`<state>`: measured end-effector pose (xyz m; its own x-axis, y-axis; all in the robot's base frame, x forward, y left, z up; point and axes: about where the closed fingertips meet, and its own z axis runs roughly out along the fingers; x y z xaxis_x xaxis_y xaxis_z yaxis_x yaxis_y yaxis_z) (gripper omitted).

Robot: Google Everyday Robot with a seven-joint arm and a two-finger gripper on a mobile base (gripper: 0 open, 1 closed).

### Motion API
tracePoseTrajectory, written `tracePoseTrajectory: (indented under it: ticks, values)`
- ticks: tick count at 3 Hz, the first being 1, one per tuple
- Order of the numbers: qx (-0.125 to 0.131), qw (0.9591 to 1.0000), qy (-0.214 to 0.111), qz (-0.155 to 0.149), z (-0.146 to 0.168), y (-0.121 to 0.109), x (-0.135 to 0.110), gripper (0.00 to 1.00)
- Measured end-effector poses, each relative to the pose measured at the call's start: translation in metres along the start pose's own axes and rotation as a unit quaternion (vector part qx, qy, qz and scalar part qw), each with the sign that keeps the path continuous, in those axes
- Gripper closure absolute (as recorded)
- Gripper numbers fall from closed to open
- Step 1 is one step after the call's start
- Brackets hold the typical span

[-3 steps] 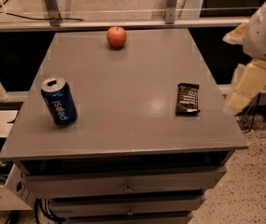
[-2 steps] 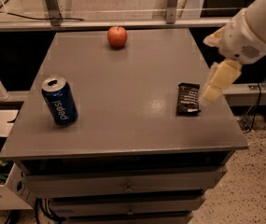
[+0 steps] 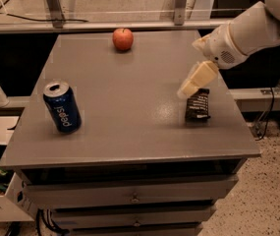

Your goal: Move apple near pepsi can

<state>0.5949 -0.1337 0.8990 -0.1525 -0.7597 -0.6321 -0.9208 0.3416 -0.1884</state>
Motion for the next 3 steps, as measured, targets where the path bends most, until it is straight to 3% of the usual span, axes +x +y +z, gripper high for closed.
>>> tracePoseTrajectory:
  ticks: [1,2,3]
  values:
    - [0.011,0.9954,-0.092,0.022,0.023,-0.007,-0.046,0.00]
    - [0.011,0.9954,-0.092,0.022,0.023,-0.007,-0.046,0.00]
    - [0.022,0.9950,-0.094,0.023,0.047,-0.023,-0.050,0.00]
